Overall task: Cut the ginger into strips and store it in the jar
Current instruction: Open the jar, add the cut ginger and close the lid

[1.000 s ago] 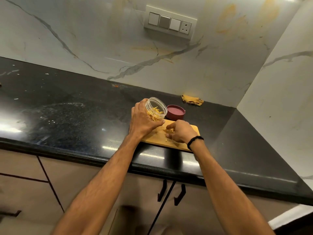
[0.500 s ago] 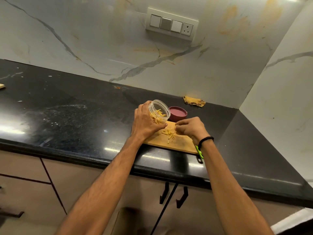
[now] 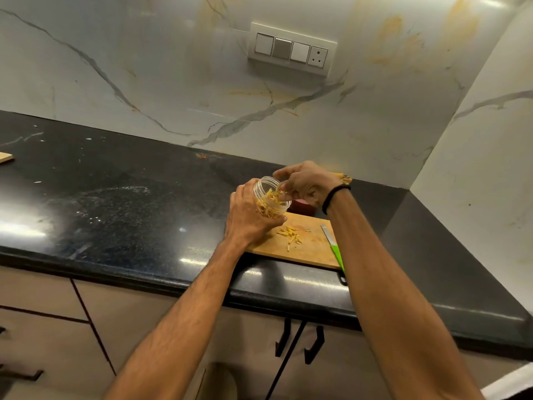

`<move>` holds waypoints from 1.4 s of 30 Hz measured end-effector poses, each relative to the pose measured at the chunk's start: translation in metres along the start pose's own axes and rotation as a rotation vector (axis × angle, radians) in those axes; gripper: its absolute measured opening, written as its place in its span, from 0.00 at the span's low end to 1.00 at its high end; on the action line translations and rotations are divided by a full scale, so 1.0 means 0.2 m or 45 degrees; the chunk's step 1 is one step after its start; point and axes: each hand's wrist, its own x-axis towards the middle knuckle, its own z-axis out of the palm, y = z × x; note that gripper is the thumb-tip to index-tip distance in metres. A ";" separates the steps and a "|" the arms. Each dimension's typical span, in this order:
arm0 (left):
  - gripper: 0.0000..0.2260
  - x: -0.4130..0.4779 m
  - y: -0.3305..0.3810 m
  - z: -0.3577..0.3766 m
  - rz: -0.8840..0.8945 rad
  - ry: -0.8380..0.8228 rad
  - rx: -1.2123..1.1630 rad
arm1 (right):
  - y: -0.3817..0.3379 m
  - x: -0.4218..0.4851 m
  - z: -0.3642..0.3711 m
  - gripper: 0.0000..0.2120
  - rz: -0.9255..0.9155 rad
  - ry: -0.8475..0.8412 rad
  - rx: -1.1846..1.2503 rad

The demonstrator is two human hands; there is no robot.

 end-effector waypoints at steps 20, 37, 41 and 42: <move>0.51 0.01 0.00 -0.01 -0.032 0.040 -0.040 | 0.39 -0.04 -0.06 0.06 -0.062 0.405 -0.404; 0.51 0.00 0.00 0.00 -0.048 0.027 -0.014 | 0.47 -0.12 0.03 0.28 -0.167 -0.212 -1.181; 0.50 0.00 0.00 0.00 -0.038 0.026 -0.022 | 0.49 -0.12 0.04 0.21 -0.234 -0.083 -1.059; 0.50 0.00 0.00 0.00 -0.036 0.024 -0.022 | 0.49 -0.11 0.04 0.19 -0.229 -0.047 -1.030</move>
